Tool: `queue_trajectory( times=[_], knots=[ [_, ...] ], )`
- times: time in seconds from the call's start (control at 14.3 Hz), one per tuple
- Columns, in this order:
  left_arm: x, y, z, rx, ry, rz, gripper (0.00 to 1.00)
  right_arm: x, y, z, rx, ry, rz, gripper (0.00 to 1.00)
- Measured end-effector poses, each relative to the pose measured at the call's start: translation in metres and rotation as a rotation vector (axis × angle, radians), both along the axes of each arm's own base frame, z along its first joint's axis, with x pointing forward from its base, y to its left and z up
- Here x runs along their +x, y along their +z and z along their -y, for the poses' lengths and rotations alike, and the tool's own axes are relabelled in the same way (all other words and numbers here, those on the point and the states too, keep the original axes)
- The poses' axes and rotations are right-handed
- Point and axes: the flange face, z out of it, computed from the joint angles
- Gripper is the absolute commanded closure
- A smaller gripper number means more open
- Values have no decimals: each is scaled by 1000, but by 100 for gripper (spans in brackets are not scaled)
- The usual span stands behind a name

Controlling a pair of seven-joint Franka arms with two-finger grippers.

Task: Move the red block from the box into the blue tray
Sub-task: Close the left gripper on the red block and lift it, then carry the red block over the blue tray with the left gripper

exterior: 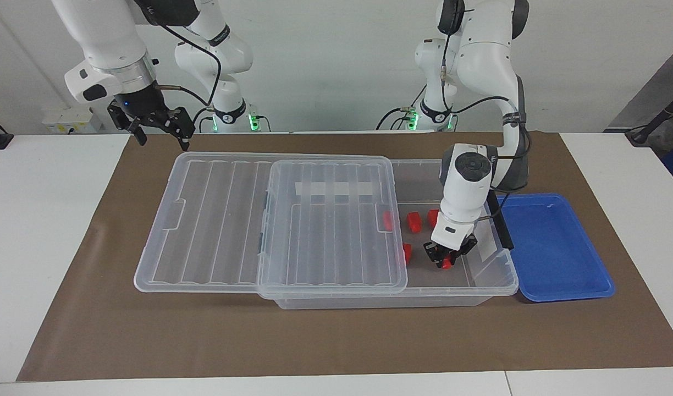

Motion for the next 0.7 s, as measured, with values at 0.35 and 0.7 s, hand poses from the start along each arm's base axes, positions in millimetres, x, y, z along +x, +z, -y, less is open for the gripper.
queue_trajectory(
  times=[0.35, 0.7],
  knots=[
    [-9, 72, -1, -23, 45, -35, 100, 0, 0, 0, 0, 0, 0, 0],
    [-28, 166, -6, -45, 105, -113, 100, 0, 0, 0, 0, 0, 0, 0]
  ],
)
